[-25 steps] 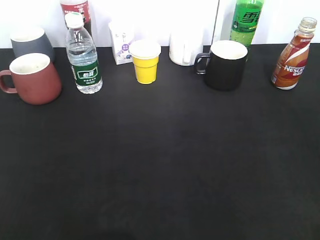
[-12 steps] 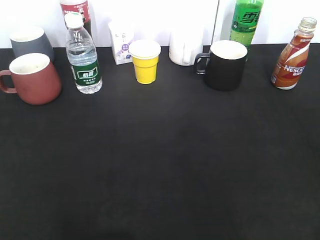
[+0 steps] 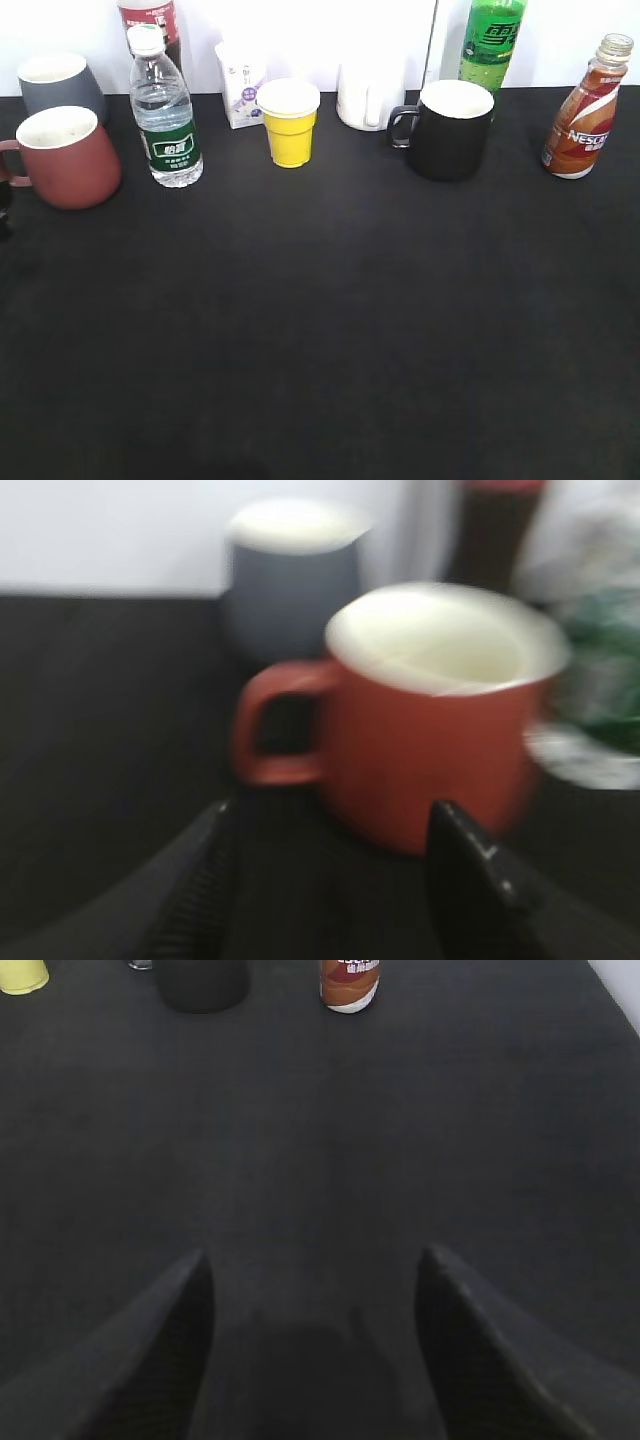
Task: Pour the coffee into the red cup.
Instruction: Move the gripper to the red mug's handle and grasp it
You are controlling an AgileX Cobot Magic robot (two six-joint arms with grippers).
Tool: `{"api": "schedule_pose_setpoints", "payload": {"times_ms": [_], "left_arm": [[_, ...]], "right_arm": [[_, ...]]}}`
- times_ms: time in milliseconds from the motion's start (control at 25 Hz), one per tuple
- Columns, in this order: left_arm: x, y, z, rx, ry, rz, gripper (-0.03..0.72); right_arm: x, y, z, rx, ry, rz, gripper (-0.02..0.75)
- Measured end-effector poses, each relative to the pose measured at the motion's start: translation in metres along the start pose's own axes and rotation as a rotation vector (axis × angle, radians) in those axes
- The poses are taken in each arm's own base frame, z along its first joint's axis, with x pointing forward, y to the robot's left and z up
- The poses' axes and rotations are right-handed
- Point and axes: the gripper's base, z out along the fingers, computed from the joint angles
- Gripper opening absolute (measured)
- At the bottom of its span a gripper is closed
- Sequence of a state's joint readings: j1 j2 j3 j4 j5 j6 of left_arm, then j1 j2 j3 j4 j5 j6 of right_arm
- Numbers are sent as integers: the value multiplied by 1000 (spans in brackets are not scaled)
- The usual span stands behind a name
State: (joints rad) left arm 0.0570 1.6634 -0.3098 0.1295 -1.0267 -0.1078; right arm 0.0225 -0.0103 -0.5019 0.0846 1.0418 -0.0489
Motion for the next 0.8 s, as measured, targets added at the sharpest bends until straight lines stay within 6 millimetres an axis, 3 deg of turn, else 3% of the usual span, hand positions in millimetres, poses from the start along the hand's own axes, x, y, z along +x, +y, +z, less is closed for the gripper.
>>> {"api": "schedule_pose_setpoints", "payload": {"times_ms": [120, 600, 640, 720, 800], "left_arm": [[5, 23, 26, -39, -9, -1, 450], [7, 35, 104, 15, -24, 51, 379], [7, 35, 106, 30, -24, 61, 323], [8, 30, 106, 79, -21, 92, 123], [8, 30, 106, 89, -25, 104, 78]], "right_arm": [[0, 0, 0, 0, 0, 0, 498], [0, 0, 0, 0, 0, 0, 498], [0, 0, 0, 0, 0, 0, 498], [0, 0, 0, 0, 0, 0, 498], [0, 0, 0, 0, 0, 0, 498]]}}
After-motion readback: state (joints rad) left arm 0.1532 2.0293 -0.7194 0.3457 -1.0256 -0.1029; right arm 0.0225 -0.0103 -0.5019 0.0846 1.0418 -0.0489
